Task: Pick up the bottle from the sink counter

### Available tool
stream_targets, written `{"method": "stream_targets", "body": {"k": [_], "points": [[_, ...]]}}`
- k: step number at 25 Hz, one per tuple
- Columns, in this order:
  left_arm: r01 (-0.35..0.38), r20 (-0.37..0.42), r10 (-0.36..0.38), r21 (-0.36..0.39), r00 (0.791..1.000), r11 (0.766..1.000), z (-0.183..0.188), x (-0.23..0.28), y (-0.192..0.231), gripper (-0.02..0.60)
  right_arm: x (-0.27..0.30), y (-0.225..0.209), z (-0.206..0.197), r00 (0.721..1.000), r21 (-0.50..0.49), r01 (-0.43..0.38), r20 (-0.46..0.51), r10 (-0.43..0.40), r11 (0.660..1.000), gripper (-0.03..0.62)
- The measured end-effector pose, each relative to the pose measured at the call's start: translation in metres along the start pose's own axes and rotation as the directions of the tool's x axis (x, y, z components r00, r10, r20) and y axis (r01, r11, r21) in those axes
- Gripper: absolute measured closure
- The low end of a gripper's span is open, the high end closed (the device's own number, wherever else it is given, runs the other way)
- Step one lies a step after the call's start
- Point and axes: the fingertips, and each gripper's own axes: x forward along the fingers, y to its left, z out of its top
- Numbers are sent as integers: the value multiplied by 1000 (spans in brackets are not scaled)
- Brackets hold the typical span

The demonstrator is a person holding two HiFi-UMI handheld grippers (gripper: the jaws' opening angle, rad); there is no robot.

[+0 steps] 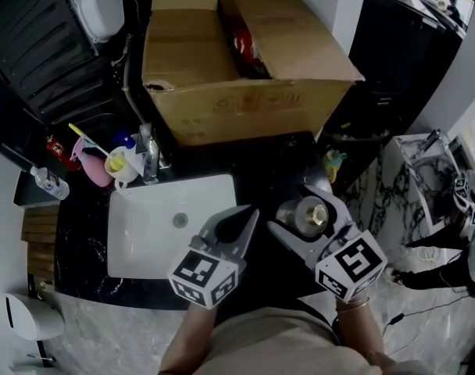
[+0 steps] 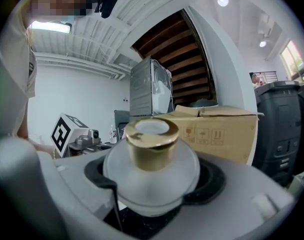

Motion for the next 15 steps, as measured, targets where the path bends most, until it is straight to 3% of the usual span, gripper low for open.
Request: {"method": "stream_targets", "body": {"k": [15], "points": [[-36, -1, 36, 27, 999, 999, 1, 1, 2, 575, 5, 4, -5, 999, 11, -35, -7, 35, 999, 256]]}}
